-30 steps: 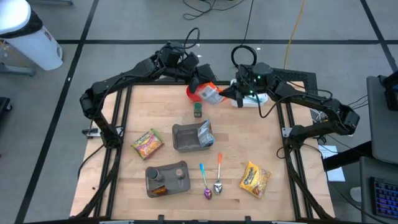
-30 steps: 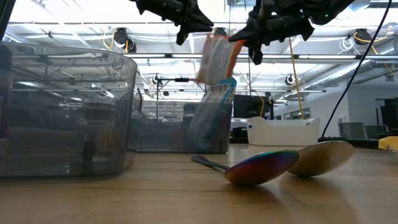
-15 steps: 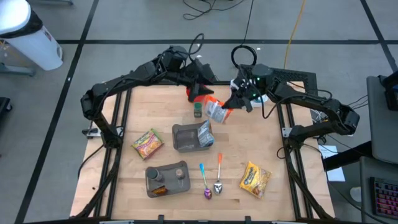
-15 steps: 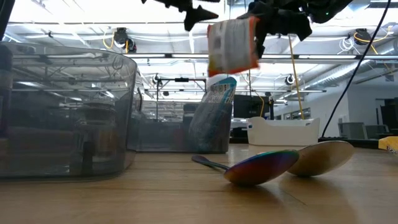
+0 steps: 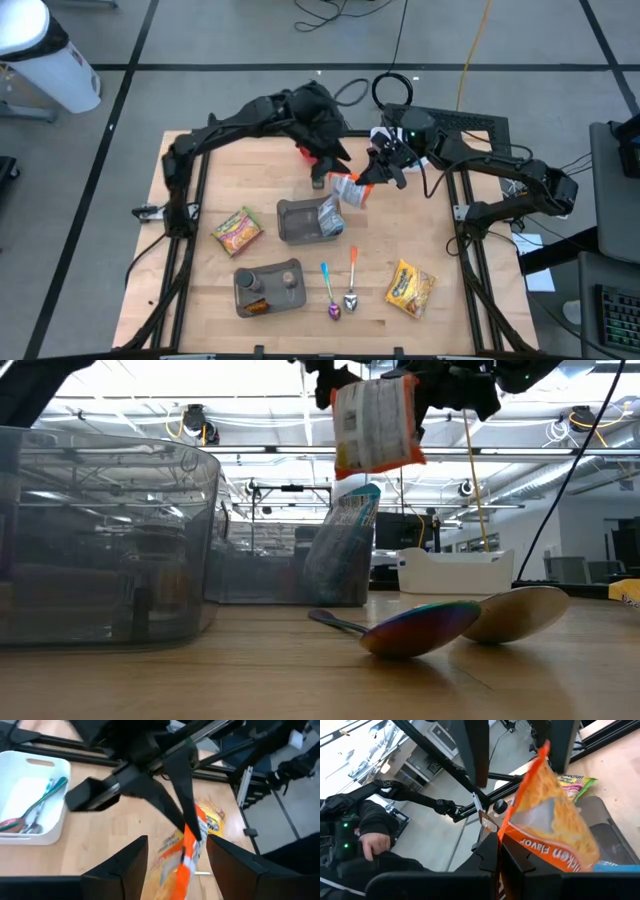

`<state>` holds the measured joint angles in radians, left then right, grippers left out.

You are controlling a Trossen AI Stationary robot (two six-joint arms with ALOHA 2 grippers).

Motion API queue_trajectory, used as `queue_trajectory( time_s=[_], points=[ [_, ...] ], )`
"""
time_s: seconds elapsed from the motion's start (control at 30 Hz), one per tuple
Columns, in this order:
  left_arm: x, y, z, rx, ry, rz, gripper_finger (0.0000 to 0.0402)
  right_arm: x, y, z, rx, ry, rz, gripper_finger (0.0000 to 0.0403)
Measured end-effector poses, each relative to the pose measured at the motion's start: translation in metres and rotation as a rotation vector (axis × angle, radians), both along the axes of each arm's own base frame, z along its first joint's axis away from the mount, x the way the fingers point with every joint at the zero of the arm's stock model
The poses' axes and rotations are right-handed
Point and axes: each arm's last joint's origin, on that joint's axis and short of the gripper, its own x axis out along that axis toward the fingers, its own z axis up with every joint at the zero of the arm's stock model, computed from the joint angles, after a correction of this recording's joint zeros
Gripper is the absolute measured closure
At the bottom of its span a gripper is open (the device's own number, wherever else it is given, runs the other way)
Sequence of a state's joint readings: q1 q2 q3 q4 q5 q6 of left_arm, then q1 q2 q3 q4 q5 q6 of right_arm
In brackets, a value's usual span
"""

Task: Pick & Place Food Item
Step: Put the orange noodle pack into the top black bin

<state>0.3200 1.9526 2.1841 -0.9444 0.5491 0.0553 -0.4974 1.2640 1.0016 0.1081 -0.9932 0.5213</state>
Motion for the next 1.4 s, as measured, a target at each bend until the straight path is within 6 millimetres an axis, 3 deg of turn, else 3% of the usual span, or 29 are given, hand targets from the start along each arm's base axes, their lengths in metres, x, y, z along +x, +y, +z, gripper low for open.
queue_trajectory(
  time_s=[0.3,0.9,1.4],
  points=[
    [0.007,-0.011,-0.005,-0.030,0.082,-0.060,0.0206,0.001,0.001,0.000,-0.017,-0.006,-0.016,0.0403],
    [0.006,-0.008,-0.006,-0.002,0.105,-0.016,0.0210,0.003,0.001,0.011,-0.035,-0.095,-0.014,0.0403],
    [0.009,-0.006,-0.001,-0.006,0.033,-0.031,0.0345,0.003,0.001,0.010,-0.029,-0.089,-0.015,0.0403]
  ],
)
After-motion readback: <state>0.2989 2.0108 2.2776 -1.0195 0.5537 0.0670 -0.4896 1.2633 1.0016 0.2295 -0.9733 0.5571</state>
